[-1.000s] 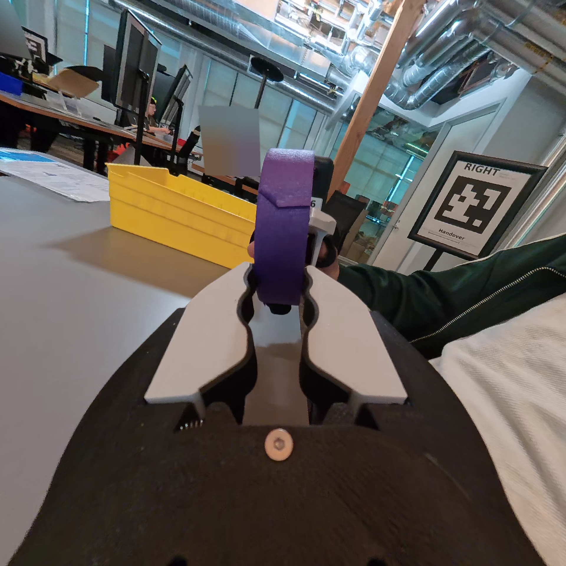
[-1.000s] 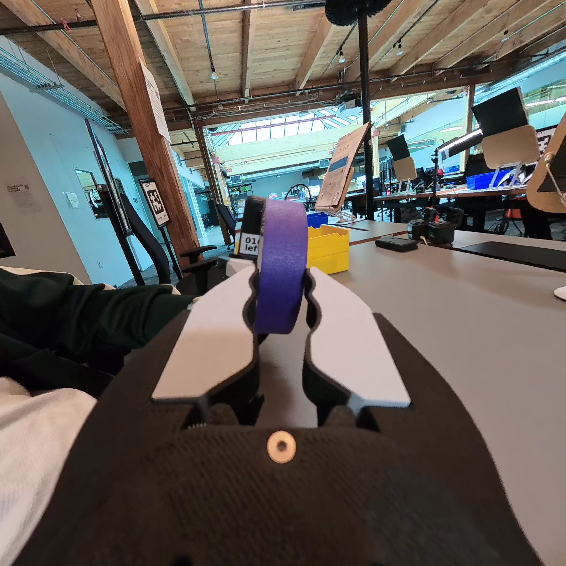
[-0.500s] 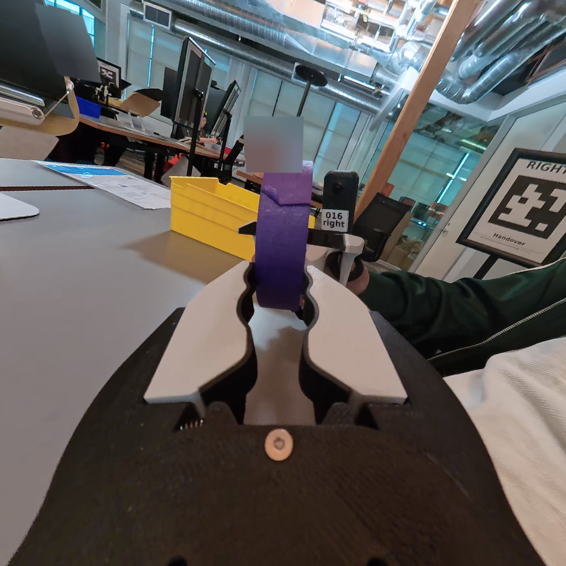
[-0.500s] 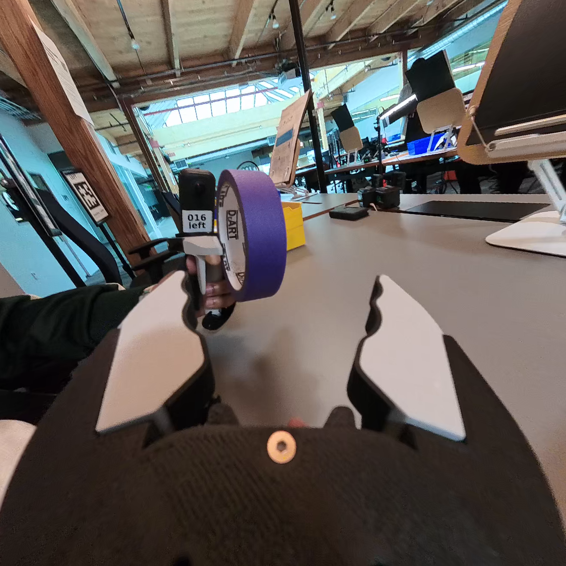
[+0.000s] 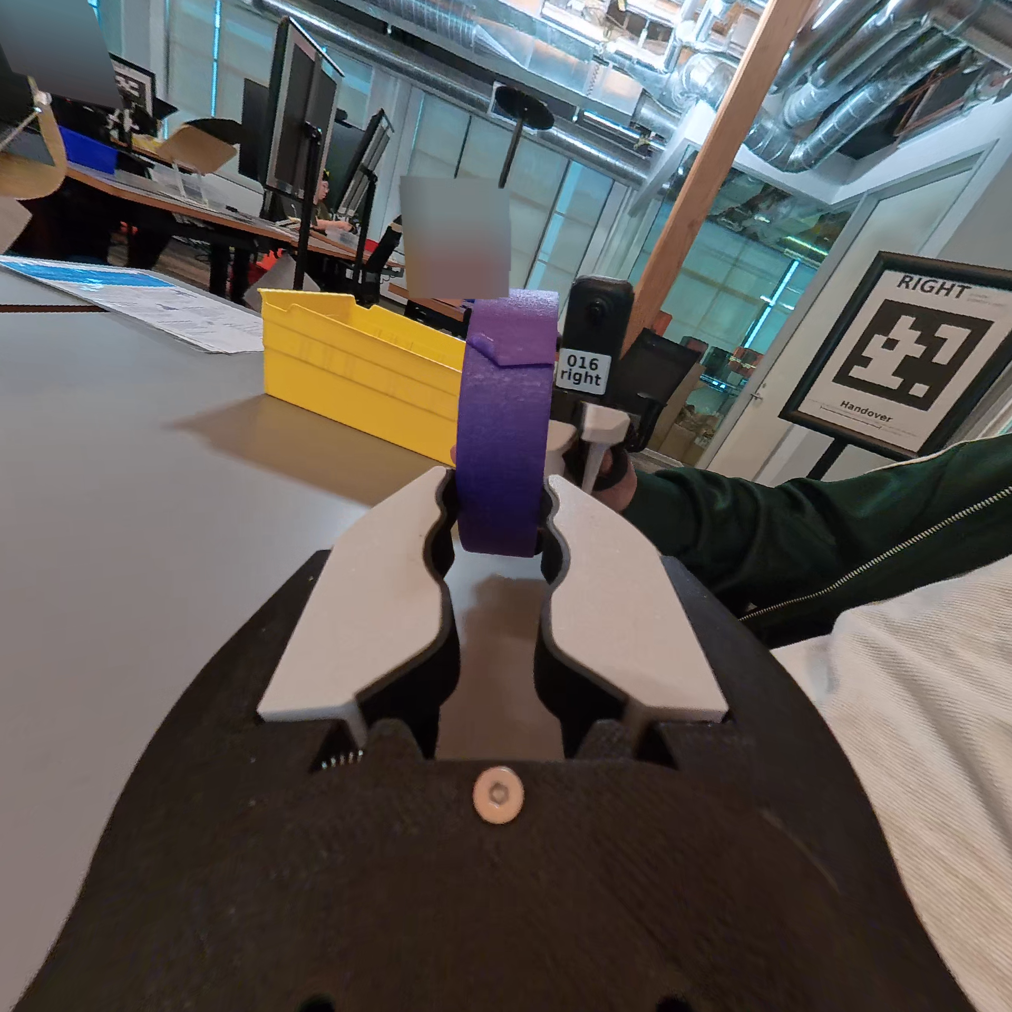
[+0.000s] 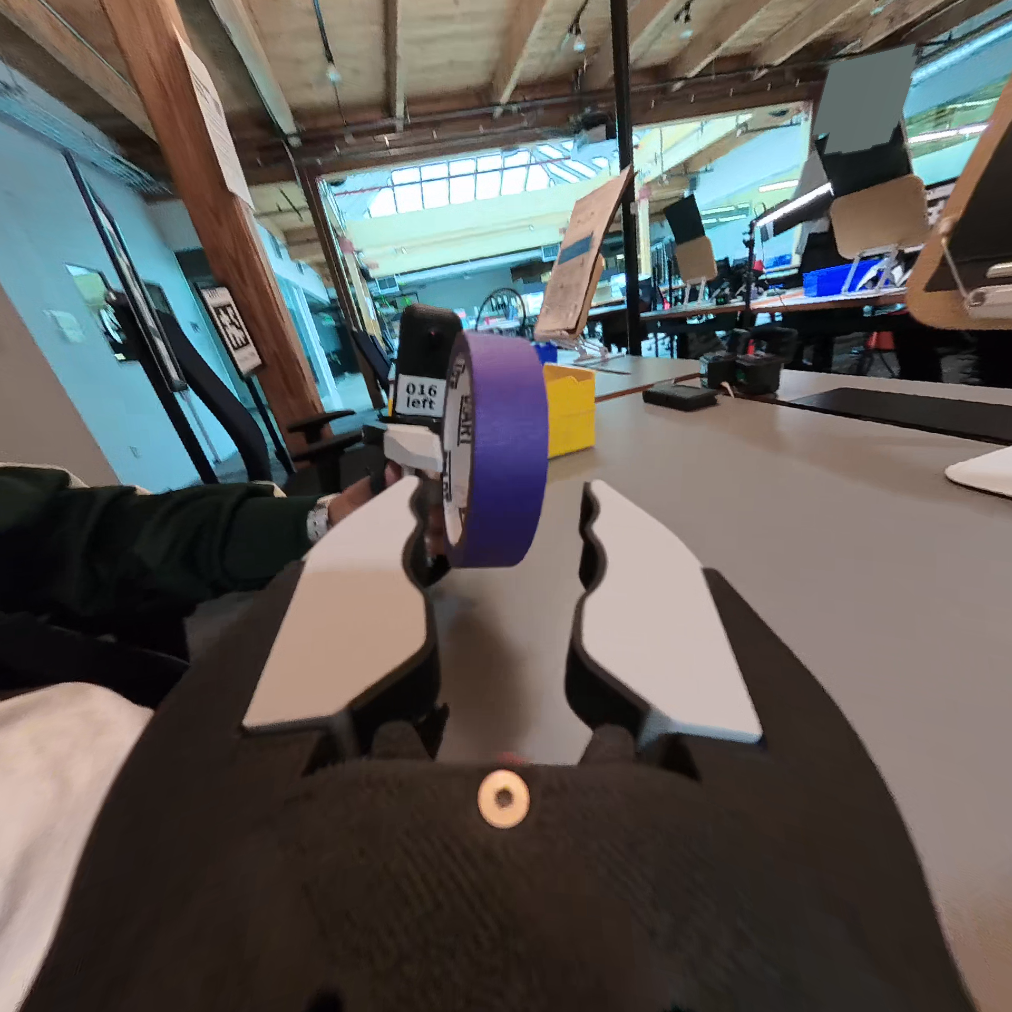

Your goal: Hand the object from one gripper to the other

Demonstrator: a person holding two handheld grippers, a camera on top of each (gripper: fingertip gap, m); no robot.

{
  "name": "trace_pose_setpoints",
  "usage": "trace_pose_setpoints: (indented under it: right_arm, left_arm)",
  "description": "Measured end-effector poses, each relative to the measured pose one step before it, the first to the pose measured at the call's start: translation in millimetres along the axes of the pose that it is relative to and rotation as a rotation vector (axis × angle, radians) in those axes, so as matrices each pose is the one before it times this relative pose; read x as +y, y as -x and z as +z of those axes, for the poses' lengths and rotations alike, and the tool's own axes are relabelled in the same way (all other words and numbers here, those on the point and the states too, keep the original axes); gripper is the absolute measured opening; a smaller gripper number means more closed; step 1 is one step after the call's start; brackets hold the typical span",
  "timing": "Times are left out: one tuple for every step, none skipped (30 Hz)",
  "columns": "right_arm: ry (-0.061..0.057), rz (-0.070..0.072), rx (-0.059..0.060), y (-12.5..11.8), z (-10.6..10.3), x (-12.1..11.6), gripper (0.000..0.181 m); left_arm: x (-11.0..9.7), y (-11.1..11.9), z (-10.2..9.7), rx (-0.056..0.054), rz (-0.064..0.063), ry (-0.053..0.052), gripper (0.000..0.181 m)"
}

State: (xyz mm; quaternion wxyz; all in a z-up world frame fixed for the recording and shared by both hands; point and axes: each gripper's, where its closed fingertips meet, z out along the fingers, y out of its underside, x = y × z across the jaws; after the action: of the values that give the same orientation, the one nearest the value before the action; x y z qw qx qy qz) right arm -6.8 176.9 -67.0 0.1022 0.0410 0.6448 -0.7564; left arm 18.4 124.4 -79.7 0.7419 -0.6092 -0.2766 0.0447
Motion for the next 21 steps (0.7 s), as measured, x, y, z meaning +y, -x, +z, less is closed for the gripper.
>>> trace_pose_setpoints:
  right_arm:
    - [-0.0235, 0.0186, -0.008, -0.43, -1.91, -3.74, 0.053]
    - [-0.0185, 0.0191, -0.0113, 0.0, -1.44, -2.76, 0.052]
    - [-0.0149, 0.019, -0.0132, 0.58, -1.0, -2.17, 0.051]
    - [-0.0123, 0.0169, -0.0127, 0.97, -0.59, -1.5, 0.051]
    - [-0.0058, 0.0093, -0.0107, 1.13, -0.2, -0.63, 0.05]
    - [0.004, -0.0018, -0.0069, 1.02, 0.27, 0.53, 0.05]
    - [0.0147, -0.0114, 0.0001, 0.4, 0.59, 2.04, 0.047]
    - [0.0202, -0.0181, 0.003, 0.27, 0.59, 2.88, 0.044]
    - [0.0211, -0.0198, 0.0046, 0.16, 0.57, 2.87, 0.038]
    - [0.0221, -0.0191, 0.0113, -0.67, 0.19, 2.73, 0.027]
    - [0.0096, -0.0125, 0.0088, -0.42, 0.28, 0.39, 0.027]
    - [0.0089, 0.0006, 0.0028, 0.24, 0.5, -0.62, 0.027]
    - [0.0067, 0.0061, 0.0026, 0.53, 0.79, -1.42, 0.027]
    - [0.0017, -0.0014, 0.0028, 0.99, 0.77, -2.24, 0.027]
    - [-0.001, -0.0089, 0.0029, 1.18, 0.69, -2.09, 0.027]
    - [0.0015, -0.0058, 0.003, 0.82, 0.56, -1.06, 0.027]
    - [0.0014, -0.0006, 0.0004, 0.68, 0.36, -0.33, 0.027]
    - [-0.0008, 0.0015, -0.0001, 0.17, 0.14, 0.12, 0.027]
    - [-0.0027, 0.0036, 0.0017, -0.32, -0.06, 0.57, 0.027]
    - [-0.0054, 0.0024, 0.004, -0.83, -0.22, 0.46, 0.027]
    - [-0.0112, -0.0135, 0.016, -2.04, -0.23, 0.11, 0.027]
  left_arm:
    - [0.47, -1.27, 0.52, 0.0101, -0.004, 0.0016, 0.027]
    - [0.63, -0.84, 0.64, 0.0065, -0.0036, 0.0024, 0.027]
    - [0.7, -0.5, 0.58, 0.0028, -0.0011, 0.0028, 0.027]
    - [0.61, -0.42, 0.62, 0.0016, 0.0006, 0.0032, 0.027]
    - [0.63, -0.33, 0.64, 0.0003, 0.0018, 0.0036, 0.027]
    - [0.73, -0.45, 0.55, 0.0006, 0.0018, 0.0042, 0.027]
    - [0.4, -0.45, 0.49, 0.0009, 0.0018, 0.0028, 0.026]
    - [0.24, -0.4, 0.38, 0.0004, 0.0013, 0.0011, 0.026]
    - [0.2, -0.35, 0.36, 0.001, 0.0001, 0.0014, 0.026]
    - [0.19, -0.45, 0.34, 0.0013, 0.0005, 0.001, 0.026]
    - [0.14, -0.32, 0.16, 0.0009, 0.0005, 0.001, 0.026]
    - [-0.04, 0.57, -0.27, -0.0033, 0.001, -0.0007, 0.026]
    - [-0.36, 0.01, -0.18, 0.0004, 0.0009, -0.0018, 0.026]
    - [-0.75, -0.2, -0.3, 0.0021, -0.0029, -0.0045, 0.026]
    - [-1.32, -0.62, -0.23, 0.0049, -0.0034, -0.0087, 0.026]
    - [-1.4, -0.88, -0.3, 0.0057, -0.0026, -0.0089, 0.026]
    - [-0.98, -0.62, -0.3, 0.0027, 0.0001, -0.006, 0.026]
    - [-0.77, -0.52, -0.42, 0.0015, 0.002, -0.0033, 0.026]
    - [-0.51, -0.16, -0.16, -0.0007, 0.0011, -0.0013, 0.026]
    - [-0.19, 0.2, -0.07, -0.0024, -0.0003, -0.0007, 0.026]
    - [-0.14, 0.34, 0.11, -0.0019, -0.0026, -0.0019, 0.026]
